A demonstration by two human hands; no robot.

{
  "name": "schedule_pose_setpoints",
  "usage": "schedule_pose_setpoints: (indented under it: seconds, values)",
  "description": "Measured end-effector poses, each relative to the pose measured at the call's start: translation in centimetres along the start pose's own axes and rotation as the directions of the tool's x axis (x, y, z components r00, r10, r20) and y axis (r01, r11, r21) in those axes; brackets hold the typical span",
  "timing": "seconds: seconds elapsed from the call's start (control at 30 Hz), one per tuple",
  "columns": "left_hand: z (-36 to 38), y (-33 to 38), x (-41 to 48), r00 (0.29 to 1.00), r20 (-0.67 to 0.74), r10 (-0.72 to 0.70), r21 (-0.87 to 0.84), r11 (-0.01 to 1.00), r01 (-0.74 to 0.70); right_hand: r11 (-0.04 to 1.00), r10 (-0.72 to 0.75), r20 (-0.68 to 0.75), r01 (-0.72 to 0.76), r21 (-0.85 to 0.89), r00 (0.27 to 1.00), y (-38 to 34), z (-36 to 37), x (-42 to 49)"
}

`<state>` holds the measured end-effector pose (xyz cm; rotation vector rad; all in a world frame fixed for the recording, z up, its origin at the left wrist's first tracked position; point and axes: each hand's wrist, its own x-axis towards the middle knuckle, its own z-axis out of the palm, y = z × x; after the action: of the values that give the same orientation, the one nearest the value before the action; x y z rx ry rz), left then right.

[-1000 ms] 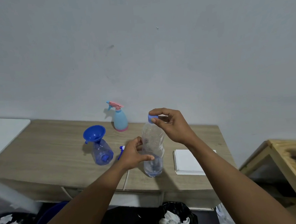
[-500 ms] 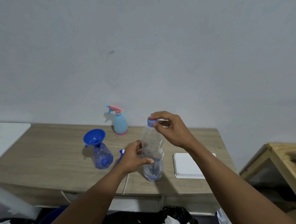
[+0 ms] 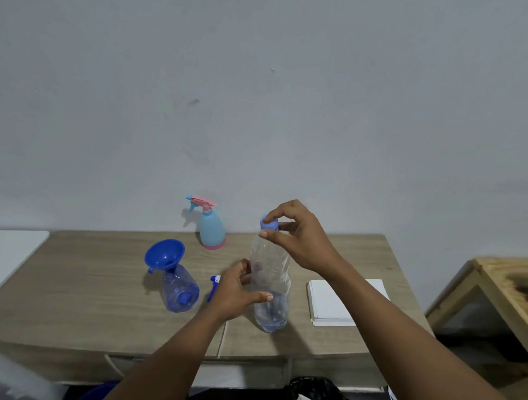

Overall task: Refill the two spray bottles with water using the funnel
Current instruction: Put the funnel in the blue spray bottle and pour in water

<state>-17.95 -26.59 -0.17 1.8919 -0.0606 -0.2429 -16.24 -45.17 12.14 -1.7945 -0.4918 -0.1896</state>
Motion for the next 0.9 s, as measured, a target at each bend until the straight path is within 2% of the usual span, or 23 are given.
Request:
schedule_pose_setpoints:
  seconds: [0.23,0.4,0.6,0.67,0.77,0.83,0.9]
  values:
    - [-0.2,0.2,0.1,1.0,-0.001,0.007,0.007,1.0,-0.007,1.0,-0.001,0.031,0.001,0.008,1.0,-0.3,-0.2,-0.2]
    - [0.0,0.0,0.1,1.0,0.011,0.007,-0.014,1.0,-0.007,0.996,-0.048,0.007,0.049,-0.079,0.999,-0.2,-0.2,0.0]
    - [-0.1,0.1,0.2,1.0,-0.001,0.017,-0.031,0.999,-0.017,1.0,-0.021,0.042,0.021,0.0,0.999,-0.8,-0.4,0.2]
    - [0.0,0.2,0.2,1.0,-0.002,0.021,-0.041,0.999,-0.021,0.999,-0.001,-0.018,0.002,0.053,1.0,-1.1,-0.8,0.4]
    - [0.0,0.2,0.3,0.999,-0.011,0.038,-0.045,0.998,-0.038,0.995,0.074,-0.261,-0.055,0.082,0.963,0.5,-1.7,0.4]
    - [0.1,0.1,0.3,0.999,-0.017,0.048,-0.05,0.998,-0.048,0.984,0.175,-0.359,-0.177,0.025,0.917,4.1,-1.9,-0.9]
    - [0.2,0.1,0.4,0.999,-0.028,0.042,-0.053,0.998,-0.043,0.929,0.316,-0.354,-0.363,-0.071,0.88,8.9,-1.4,-3.6]
